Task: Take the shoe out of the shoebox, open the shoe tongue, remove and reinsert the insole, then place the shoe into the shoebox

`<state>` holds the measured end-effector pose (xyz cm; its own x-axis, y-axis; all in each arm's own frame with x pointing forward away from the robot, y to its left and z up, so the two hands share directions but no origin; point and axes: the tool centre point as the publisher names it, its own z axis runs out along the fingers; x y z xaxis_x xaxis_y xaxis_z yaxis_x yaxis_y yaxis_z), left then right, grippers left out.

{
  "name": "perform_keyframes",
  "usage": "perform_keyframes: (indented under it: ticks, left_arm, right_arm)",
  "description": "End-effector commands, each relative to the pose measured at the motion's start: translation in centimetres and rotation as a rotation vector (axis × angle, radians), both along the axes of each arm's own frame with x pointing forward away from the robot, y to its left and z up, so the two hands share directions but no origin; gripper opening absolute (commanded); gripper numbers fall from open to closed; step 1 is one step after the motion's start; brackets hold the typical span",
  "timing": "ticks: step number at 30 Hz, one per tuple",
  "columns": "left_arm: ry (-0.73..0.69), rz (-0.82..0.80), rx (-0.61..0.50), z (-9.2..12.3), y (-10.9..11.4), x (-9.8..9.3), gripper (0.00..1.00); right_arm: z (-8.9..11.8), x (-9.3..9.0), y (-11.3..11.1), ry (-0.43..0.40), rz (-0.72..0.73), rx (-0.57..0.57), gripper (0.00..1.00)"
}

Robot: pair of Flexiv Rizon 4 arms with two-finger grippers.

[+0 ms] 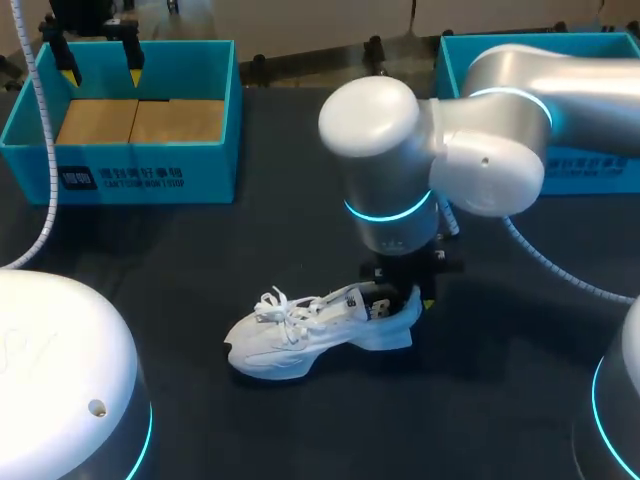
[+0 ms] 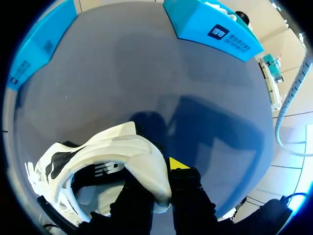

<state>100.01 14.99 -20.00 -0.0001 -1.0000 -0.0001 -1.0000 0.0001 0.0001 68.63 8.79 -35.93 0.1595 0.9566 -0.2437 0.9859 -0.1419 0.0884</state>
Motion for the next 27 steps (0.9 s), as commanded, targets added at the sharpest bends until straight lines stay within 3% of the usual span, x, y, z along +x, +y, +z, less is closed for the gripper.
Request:
perform_keyframes:
  ticks: [1, 20, 21, 24, 27]
  left_arm:
    - [0.0, 0.0, 0.0, 0.0, 0.0, -0.01, 1.0]
    - [0.0, 0.0, 0.0, 0.0, 0.0, -0.01, 1.0]
    - [0.0, 0.0, 0.0, 0.0, 0.0, -0.01, 1.0]
    - [0.0, 0.0, 0.0, 0.0, 0.0, -0.01, 1.0]
    - [0.0, 0.0, 0.0, 0.0, 0.0, -0.01, 1.0]
  right_arm:
    - [0.09, -0.3, -0.03, -0.016, 0.0, 0.001, 0.0]
    - [-0.49, -0.03, 0.16, 0.004, -0.031, -0.044, 0.0]
    - [-0.44, -0.02, 0.25, 0.005, -0.031, -0.045, 0.02]
    - [-0.55, 0.05, 0.41, 0.018, -0.032, -0.062, 0.25]
    - [-0.88, 0.08, 0.33, 0.028, -0.033, -0.064, 0.25]
